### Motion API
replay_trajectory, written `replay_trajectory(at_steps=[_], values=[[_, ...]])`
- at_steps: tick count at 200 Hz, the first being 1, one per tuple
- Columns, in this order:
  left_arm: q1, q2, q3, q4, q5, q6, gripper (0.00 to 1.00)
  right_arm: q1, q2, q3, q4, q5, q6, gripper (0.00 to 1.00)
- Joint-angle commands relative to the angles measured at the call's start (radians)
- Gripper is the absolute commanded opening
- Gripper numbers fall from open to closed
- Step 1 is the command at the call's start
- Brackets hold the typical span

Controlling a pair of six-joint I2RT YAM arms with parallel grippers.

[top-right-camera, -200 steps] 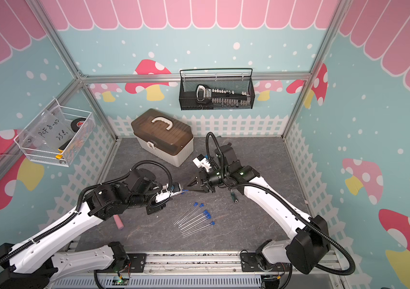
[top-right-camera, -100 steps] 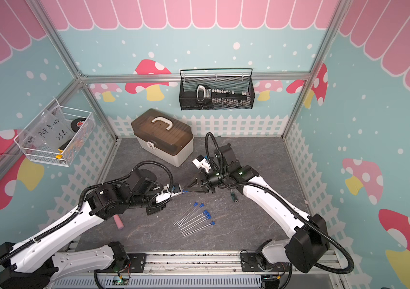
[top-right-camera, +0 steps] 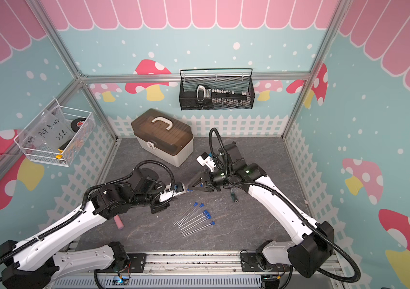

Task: Remove stoppers from test tubes
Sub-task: Open the stopper on the test tube, then place the test tube at the center of the board.

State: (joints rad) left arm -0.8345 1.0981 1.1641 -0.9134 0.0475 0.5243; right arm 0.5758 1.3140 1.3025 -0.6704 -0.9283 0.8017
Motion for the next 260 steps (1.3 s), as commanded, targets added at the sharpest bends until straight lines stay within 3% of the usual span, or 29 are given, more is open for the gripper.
replay_trajectory(at_steps=[1, 29, 50, 74, 105, 151, 202, 237, 260], values=[[0.021, -0.001, -0.011, -0.116, -0.041, -0.004, 0.00, -0.024, -0.053, 0.021, -0.116, 0.107, -0.125, 0.00], [0.025, 0.005, -0.004, -0.123, -0.038, -0.010, 0.00, -0.044, -0.068, 0.029, -0.109, 0.160, -0.126, 0.00], [0.027, 0.009, -0.002, -0.122, -0.047, -0.015, 0.00, -0.066, -0.062, 0.020, -0.101, 0.119, -0.113, 0.00], [0.031, 0.041, -0.018, -0.102, -0.064, -0.046, 0.00, -0.073, 0.009, -0.001, -0.220, 0.162, -0.152, 0.00], [0.031, 0.159, -0.010, 0.005, -0.066, -0.273, 0.00, -0.075, 0.065, -0.091, -0.206, 0.274, -0.148, 0.00], [0.013, 0.518, 0.080, 0.225, -0.052, -0.497, 0.00, -0.168, 0.071, -0.254, -0.081, 0.342, -0.104, 0.00], [0.015, 0.881, 0.340, 0.272, -0.056, -0.457, 0.00, -0.231, 0.098, -0.367, 0.030, 0.358, -0.096, 0.00], [0.028, 1.007, 0.436, 0.269, -0.027, -0.424, 0.00, -0.232, 0.152, -0.403, 0.158, 0.364, -0.051, 0.00], [0.029, 1.048, 0.463, 0.268, -0.018, -0.417, 0.06, -0.233, 0.185, -0.418, 0.220, 0.379, -0.031, 0.00]])
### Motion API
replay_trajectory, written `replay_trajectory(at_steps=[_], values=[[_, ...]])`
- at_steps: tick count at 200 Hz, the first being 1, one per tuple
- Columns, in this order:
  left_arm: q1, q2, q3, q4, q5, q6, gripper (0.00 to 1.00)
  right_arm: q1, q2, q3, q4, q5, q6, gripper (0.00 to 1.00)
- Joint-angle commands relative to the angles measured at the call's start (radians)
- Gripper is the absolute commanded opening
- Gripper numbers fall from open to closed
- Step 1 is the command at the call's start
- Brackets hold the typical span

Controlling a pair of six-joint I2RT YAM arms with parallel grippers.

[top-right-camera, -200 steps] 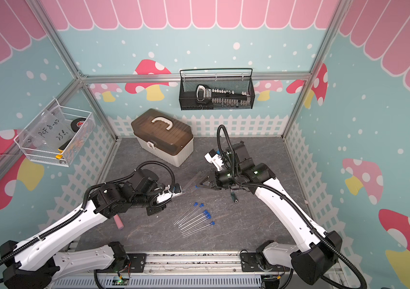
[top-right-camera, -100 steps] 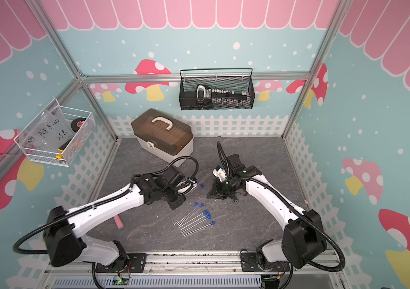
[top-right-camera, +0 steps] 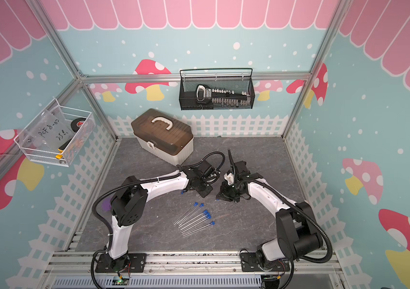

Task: Remove stoppers from test tubes
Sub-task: Place the test tube at the center of the board, then place the stopper at the center of the board.

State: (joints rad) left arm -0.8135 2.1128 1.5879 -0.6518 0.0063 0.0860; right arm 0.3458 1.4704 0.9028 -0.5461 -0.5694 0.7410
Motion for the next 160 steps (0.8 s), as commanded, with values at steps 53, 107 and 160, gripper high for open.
replay_trajectory(at_steps=[53, 107, 160], values=[[0.011, 0.100, 0.081, -0.003, 0.055, 0.000, 0.18, -0.004, 0.125, -0.063, 0.220, 0.039, 0.075, 0.00], [0.021, 0.068, 0.085, -0.018, 0.071, -0.010, 0.47, -0.005, 0.266, -0.039, 0.330, 0.063, 0.103, 0.00], [0.034, -0.093, 0.093, -0.118, 0.056, -0.022, 0.49, -0.005, 0.324, 0.008, 0.360, 0.070, 0.113, 0.03]])
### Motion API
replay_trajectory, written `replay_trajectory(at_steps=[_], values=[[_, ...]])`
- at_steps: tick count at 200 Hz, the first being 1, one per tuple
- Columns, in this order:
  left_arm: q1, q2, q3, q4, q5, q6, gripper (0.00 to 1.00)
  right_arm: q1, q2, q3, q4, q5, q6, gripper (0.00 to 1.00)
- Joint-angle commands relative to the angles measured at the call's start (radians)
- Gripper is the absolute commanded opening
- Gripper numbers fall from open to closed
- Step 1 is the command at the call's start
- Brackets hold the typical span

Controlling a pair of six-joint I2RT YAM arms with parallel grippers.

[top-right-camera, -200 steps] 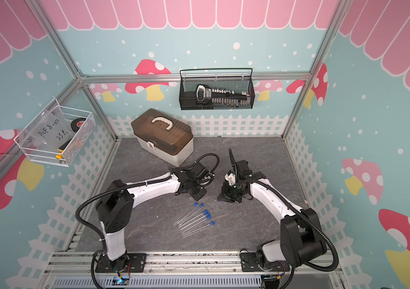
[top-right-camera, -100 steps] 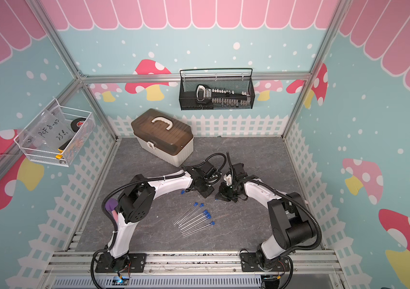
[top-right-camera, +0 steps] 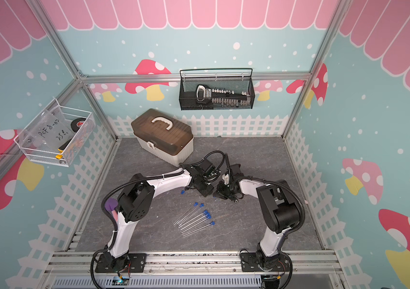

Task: Remove stoppers from test tubes
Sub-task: Place the stopper at the center of the board.

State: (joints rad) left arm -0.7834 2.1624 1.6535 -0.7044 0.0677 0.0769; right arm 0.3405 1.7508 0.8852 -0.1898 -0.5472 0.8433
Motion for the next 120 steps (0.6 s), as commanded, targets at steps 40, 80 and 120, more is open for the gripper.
replay_trajectory(at_steps=[40, 80, 120], values=[[0.009, -0.394, -0.176, -0.163, -0.029, -0.066, 0.51, 0.002, 0.017, 0.051, 0.006, 0.040, 0.016, 0.40], [0.007, -0.543, -0.504, -0.132, -0.036, -0.148, 0.54, 0.005, -0.125, 0.036, -0.092, 0.039, -0.014, 0.49], [0.007, -0.576, -0.657, -0.007, -0.039, -0.236, 0.53, 0.017, -0.286, 0.020, -0.249, 0.053, -0.060, 0.50]])
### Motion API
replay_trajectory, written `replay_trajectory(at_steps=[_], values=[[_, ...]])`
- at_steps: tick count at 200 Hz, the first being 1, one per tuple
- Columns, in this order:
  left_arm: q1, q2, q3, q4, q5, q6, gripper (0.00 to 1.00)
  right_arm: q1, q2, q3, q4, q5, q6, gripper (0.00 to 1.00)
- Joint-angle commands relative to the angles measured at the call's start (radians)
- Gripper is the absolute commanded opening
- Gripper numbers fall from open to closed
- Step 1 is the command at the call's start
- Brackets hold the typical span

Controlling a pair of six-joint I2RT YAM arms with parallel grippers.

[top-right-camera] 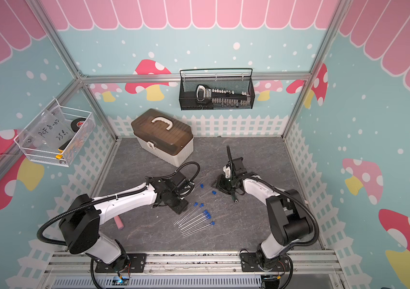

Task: Remove stoppers from test tubes
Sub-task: Place the stopper at the center of the board, then pick up the test tube at the center of the board.

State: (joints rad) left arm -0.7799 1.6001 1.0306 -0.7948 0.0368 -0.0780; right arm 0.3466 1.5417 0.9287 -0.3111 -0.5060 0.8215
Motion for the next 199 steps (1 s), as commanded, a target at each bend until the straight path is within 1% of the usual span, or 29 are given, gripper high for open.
replay_trajectory(at_steps=[1, 54, 104, 132, 169, 199], values=[[0.004, -0.013, -0.035, 0.086, -0.008, -0.082, 0.53, 0.011, -0.081, -0.025, -0.130, 0.011, -0.039, 0.50], [-0.005, 0.020, -0.061, 0.132, -0.014, -0.094, 0.50, 0.018, -0.185, -0.063, -0.177, -0.001, -0.027, 0.51], [-0.032, 0.065, -0.059, 0.155, -0.014, -0.109, 0.50, 0.018, -0.213, -0.090, -0.178, -0.001, -0.023, 0.51], [-0.032, 0.080, -0.052, 0.154, -0.028, -0.115, 0.47, 0.018, -0.225, -0.097, -0.172, -0.006, -0.019, 0.51], [-0.034, 0.117, -0.031, 0.140, -0.028, -0.112, 0.38, 0.019, -0.241, -0.103, -0.168, -0.003, -0.013, 0.51], [-0.035, 0.163, -0.004, 0.121, -0.043, -0.117, 0.26, 0.019, -0.250, -0.095, -0.164, -0.001, 0.001, 0.51]])
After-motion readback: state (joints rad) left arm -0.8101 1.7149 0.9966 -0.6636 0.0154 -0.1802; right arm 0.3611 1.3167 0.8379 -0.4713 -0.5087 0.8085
